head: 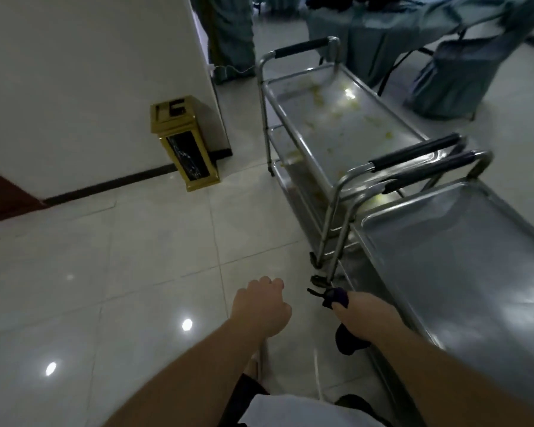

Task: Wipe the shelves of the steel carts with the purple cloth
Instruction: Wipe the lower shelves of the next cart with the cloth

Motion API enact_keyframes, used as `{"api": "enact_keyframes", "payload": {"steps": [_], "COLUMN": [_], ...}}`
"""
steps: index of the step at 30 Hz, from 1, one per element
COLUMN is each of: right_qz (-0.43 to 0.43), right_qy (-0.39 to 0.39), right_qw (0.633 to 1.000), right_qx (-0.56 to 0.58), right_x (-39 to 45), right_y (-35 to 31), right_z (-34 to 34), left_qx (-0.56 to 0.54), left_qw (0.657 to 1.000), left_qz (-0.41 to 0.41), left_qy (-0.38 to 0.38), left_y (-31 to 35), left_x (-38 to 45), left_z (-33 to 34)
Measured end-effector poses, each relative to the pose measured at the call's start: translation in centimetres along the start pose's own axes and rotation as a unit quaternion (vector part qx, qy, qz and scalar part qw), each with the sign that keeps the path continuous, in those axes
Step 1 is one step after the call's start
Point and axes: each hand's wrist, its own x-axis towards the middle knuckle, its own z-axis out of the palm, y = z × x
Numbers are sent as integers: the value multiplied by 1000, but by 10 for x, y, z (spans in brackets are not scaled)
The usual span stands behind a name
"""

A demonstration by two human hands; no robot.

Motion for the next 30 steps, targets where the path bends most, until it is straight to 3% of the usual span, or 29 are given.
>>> {"api": "enact_keyframes", "payload": {"steps": [6, 13, 20, 30], "right_qz": [128, 239, 308, 297], "right_qy": [36, 79, 116, 113], "right_qw": [984, 921, 868, 858], "right_qx": [115, 298, 372, 405], "right_x": [36, 47, 41, 115], "right_y": [-18, -53, -41, 18], "right_z": [-2, 20, 60, 147], "left_qx": [66, 159, 200, 251], "left_qw": [990, 955, 930, 912], "left_qz": [118, 230, 277, 289], "left_qy": [-42, -97, -136, -147], "left_y": [-26, -18, 7, 26], "left_x": [98, 181, 203, 252], "left_z": [-44, -60, -18, 75]}}
